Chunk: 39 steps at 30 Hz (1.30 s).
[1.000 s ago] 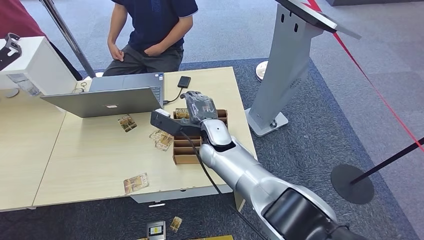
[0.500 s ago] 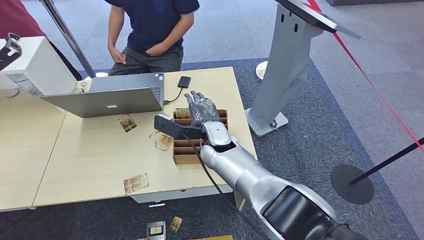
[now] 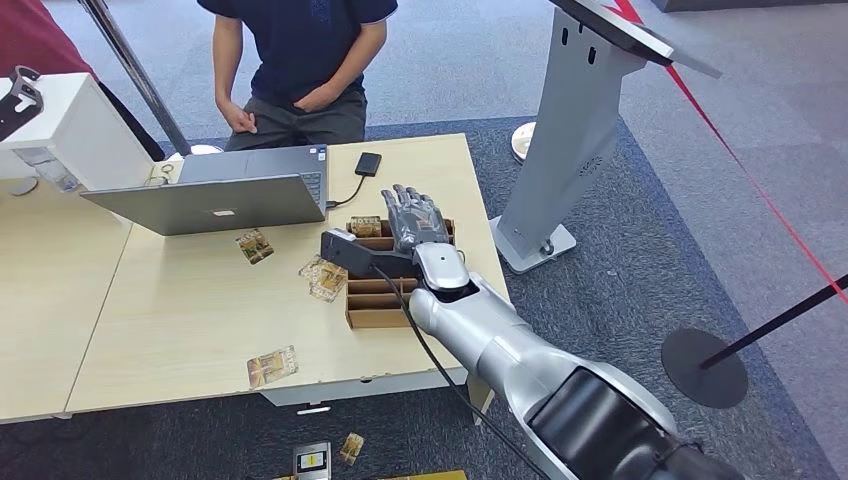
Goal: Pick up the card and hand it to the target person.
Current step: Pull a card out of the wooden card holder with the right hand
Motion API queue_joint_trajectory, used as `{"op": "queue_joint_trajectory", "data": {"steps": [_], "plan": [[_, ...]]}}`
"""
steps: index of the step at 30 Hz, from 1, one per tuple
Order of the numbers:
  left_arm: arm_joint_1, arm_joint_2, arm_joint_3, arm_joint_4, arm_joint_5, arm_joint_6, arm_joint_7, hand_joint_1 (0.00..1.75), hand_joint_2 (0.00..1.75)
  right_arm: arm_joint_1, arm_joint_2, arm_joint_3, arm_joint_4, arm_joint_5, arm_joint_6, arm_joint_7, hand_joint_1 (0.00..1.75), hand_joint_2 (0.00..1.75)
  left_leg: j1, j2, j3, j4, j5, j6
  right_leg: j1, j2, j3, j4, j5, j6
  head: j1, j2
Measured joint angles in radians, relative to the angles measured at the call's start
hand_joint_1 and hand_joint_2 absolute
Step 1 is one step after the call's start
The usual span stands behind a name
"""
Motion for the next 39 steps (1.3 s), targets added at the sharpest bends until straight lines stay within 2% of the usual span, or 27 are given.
{"op": "queue_joint_trajectory", "data": {"steps": [8, 21, 39], "plan": [[-0.004, -0.002, -0.001, 0.0, -0.001, -0.002, 0.001, 0.0, 0.0, -0.003, 0.003, 0.002, 0.01, 0.005, 0.027, -0.037, 0.0, 1.75, 0.0, 0.0, 0.0, 0.0, 0.0, 0.0, 0.0, 0.0, 0.0, 0.0, 0.0, 0.0, 0.0, 0.0], [-0.006, -0.005, -0.002, 0.0, -0.001, -0.002, 0.003, 0.0, 0.0, -0.01, 0.02, 0.009, 0.013, -0.021, 0.17, -0.074, 0.0, 1.75, 0.0, 0.0, 0.0, 0.0, 0.001, 0.0, 0.0, 0.0, 0.0, 0.0, 0.001, 0.0, 0.0, 0.0], [-0.002, -0.007, -0.004, 0.0, 0.009, 0.0, 0.009, 0.0, 0.0, -0.016, 0.035, 0.018, 0.019, -0.018, 0.172, -0.089, 0.0, 1.75, 0.0, 0.0, 0.0, 0.0, 0.001, 0.0, 0.0, 0.0, 0.0, 0.0, 0.001, 0.0, 0.0, 0.0]]}}
